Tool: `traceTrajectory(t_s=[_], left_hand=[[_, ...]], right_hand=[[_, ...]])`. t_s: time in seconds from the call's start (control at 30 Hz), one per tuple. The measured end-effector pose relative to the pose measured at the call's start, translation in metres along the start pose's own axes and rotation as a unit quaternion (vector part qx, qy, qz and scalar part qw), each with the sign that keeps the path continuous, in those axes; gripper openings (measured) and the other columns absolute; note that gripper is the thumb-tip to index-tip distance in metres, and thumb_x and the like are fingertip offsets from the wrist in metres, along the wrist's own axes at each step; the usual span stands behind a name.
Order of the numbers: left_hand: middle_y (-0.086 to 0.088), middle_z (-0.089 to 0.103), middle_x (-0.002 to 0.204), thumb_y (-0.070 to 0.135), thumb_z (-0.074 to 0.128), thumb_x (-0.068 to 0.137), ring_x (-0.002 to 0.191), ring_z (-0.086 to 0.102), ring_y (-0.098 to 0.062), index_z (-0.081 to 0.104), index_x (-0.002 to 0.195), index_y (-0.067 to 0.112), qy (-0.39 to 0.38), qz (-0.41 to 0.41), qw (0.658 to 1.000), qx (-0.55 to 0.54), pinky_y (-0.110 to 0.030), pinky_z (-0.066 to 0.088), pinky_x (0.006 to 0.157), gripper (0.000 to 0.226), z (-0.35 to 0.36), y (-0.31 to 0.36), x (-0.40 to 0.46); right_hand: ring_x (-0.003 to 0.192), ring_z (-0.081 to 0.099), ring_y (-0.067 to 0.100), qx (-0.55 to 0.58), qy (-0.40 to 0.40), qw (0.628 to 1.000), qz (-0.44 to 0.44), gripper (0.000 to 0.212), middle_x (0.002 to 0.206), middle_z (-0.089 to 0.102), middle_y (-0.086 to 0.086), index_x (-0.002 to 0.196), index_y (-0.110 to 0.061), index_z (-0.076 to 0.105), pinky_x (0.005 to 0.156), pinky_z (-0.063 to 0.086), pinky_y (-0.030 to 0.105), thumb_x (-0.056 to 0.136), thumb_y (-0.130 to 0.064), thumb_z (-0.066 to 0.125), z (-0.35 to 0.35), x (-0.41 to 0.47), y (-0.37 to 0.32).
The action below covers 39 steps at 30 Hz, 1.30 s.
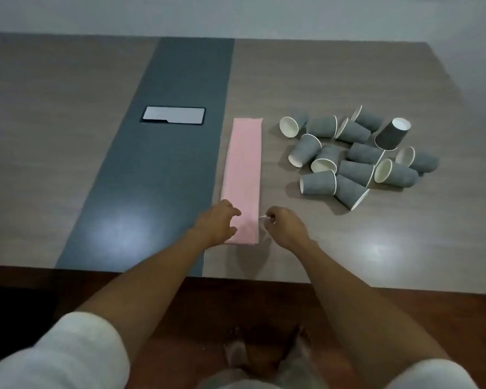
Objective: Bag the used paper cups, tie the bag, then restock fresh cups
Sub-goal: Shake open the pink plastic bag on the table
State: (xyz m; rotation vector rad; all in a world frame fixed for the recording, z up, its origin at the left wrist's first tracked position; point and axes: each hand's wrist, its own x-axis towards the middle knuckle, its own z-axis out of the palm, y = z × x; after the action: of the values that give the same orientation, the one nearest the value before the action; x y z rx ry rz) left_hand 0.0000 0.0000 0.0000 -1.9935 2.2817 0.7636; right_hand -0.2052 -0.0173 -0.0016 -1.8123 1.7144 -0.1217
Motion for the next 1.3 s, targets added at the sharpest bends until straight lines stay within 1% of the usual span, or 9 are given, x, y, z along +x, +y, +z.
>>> traceTrajectory(t_s=[0.2,0.4,0.57,0.7,0.87,1.0,1.13,1.2,1.3], left_hand=[[-0.006,0.048,0.144,0.022,0.070,0.093,0.128,0.052,-0.027,0.059,0.139,0.016,-0.032,-0.002,0.999,0.015,-0.043,0.047,0.105,0.047,0.044,-0.017,-0.001],[-0.010,0.069,0.102,0.013,0.065,0.093,0.095,0.067,-0.027,0.075,0.091,0.004,0.021,-0.014,0.997,-0.078,-0.042,0.055,0.085,0.014,0.052,-0.028,0.006],[-0.007,0.068,0.093,0.019,0.058,0.098,0.084,0.062,-0.027,0.065,0.090,0.013,0.113,-0.093,0.977,-0.158,-0.039,0.052,0.072,0.013,0.012,-0.031,0.015],[-0.010,0.068,0.086,0.014,0.052,0.101,0.081,0.069,-0.032,0.053,0.084,0.015,0.198,-0.166,0.901,-0.349,-0.052,0.058,0.072,0.016,-0.017,-0.030,0.030],[-0.012,0.061,0.094,-0.002,0.047,0.095,0.072,0.060,-0.018,0.054,0.103,0.004,0.276,-0.203,0.771,-0.536,-0.024,0.055,0.052,0.012,-0.072,-0.006,0.044],[-0.009,0.052,0.079,-0.006,0.041,0.080,0.067,0.051,-0.022,0.050,0.087,0.008,0.266,-0.200,0.724,-0.604,-0.026,0.044,0.045,0.019,-0.097,0.014,0.056],[-0.002,0.049,0.078,0.012,0.043,0.095,0.062,0.044,-0.015,0.052,0.096,0.011,0.271,-0.171,0.761,-0.564,-0.024,0.036,0.049,0.009,-0.117,0.037,0.051],[-0.002,0.057,0.084,0.025,0.044,0.097,0.067,0.049,-0.018,0.056,0.100,0.012,0.256,-0.133,0.795,-0.533,-0.027,0.041,0.055,0.017,-0.120,0.039,0.050],[0.002,0.062,0.083,0.027,0.049,0.094,0.067,0.053,-0.017,0.056,0.088,0.017,0.215,-0.091,0.817,-0.527,-0.022,0.045,0.054,0.014,-0.124,0.043,0.048]], right_hand=[[0.085,0.067,0.025,0.094,-0.064,0.990,0.086,0.018,0.092,0.070,0.006,0.083,-0.016,0.066,0.078,0.057,0.038,0.090,-0.032,0.070,0.058,0.002,0.012],[0.070,0.059,0.022,0.122,-0.034,0.987,0.100,0.033,0.068,0.059,0.002,0.062,-0.017,0.056,0.064,0.045,0.030,0.091,-0.023,0.069,0.064,0.015,0.019],[0.072,0.067,0.031,0.177,0.017,0.971,0.159,0.022,0.074,0.072,0.017,0.067,-0.007,0.065,0.068,0.056,0.042,0.086,-0.018,0.067,0.025,0.027,0.040],[0.069,0.069,0.034,0.204,0.062,0.961,0.179,0.020,0.069,0.070,0.016,0.064,-0.008,0.062,0.063,0.056,0.044,0.082,-0.017,0.064,-0.009,0.034,0.053],[0.060,0.062,0.029,0.293,0.111,0.927,0.206,0.015,0.070,0.067,0.019,0.075,-0.002,0.067,0.057,0.052,0.037,0.086,-0.005,0.057,-0.053,0.032,0.047],[0.061,0.067,0.035,0.320,0.138,0.911,0.222,0.017,0.079,0.071,0.029,0.078,0.006,0.067,0.061,0.062,0.056,0.072,-0.002,0.054,-0.071,0.043,0.045],[0.101,0.066,0.043,0.219,0.277,0.919,0.175,0.028,0.104,0.067,0.022,0.101,-0.002,0.064,0.085,0.054,0.050,0.077,-0.016,0.060,-0.091,0.030,0.012],[0.118,0.056,0.038,0.124,0.373,0.919,0.022,0.051,0.127,0.059,0.016,0.127,-0.006,0.055,0.096,0.044,0.046,0.082,-0.027,0.066,-0.094,0.024,-0.007],[0.130,0.049,0.024,0.010,0.237,0.965,-0.111,0.097,0.137,0.057,0.003,0.155,-0.020,0.021,0.110,0.032,0.045,0.077,-0.047,0.072,-0.080,0.025,-0.037]])
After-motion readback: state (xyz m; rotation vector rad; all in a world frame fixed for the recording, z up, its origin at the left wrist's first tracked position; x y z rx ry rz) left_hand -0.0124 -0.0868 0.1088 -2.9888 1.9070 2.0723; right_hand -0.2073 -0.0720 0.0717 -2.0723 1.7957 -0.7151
